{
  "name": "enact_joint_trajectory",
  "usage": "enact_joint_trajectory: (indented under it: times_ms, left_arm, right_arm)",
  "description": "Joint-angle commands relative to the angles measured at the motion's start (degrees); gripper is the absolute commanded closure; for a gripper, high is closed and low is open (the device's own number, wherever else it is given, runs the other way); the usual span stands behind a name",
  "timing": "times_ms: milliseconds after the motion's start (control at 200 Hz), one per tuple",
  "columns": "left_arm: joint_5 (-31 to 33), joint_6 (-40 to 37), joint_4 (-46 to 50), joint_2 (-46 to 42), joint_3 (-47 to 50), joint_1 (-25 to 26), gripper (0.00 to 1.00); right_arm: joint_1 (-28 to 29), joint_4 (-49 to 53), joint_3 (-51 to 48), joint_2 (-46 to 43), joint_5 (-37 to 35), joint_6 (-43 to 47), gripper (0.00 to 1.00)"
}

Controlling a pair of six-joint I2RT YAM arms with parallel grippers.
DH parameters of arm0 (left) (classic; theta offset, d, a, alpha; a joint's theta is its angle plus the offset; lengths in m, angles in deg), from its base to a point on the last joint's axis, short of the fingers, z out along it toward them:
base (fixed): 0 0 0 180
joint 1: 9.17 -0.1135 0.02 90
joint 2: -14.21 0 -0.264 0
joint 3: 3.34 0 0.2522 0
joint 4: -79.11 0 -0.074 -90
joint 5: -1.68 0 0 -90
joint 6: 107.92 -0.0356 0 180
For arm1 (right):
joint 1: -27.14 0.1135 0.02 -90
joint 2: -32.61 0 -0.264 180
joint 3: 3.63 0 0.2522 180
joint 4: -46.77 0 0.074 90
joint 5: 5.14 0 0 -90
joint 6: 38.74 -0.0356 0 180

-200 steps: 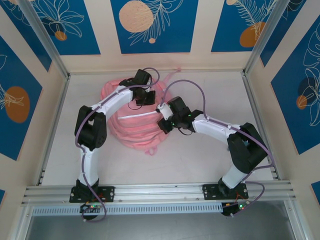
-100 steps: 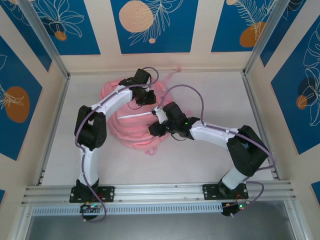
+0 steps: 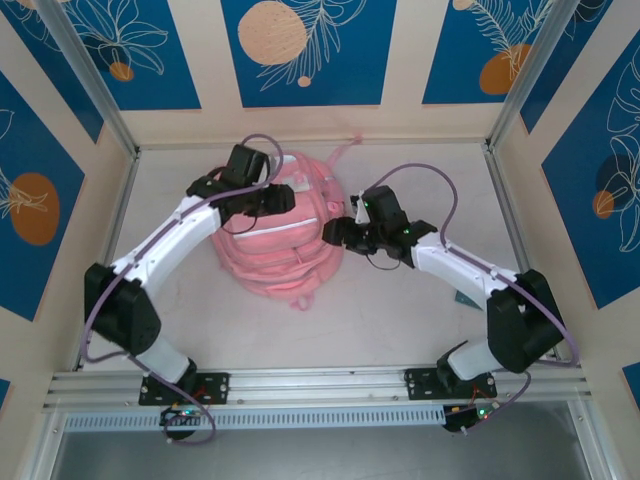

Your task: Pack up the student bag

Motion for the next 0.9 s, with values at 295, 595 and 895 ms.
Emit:
enact_joint_trajectory:
  times_ms: [295, 595, 895]
  left_arm:
    - [9.1, 11.2, -3.7, -10.2, 18.1, 13.8, 0.51]
    - [10.7, 11.9, -4.9, -3.3, 15.5, 17.1, 0.55]
    - [14.2, 15.1, -6.3, 0.6, 14.9, 17.1, 0.67]
  right_arm:
    - [0.2, 13.3, 18.2, 16.5, 1.3, -3.6, 0.56]
    - [0.3, 14.6, 21.3, 19.1, 2.2, -1.0, 0.64]
    - [0.4, 14.3, 21.2, 19.0, 3.5, -0.7, 0.64]
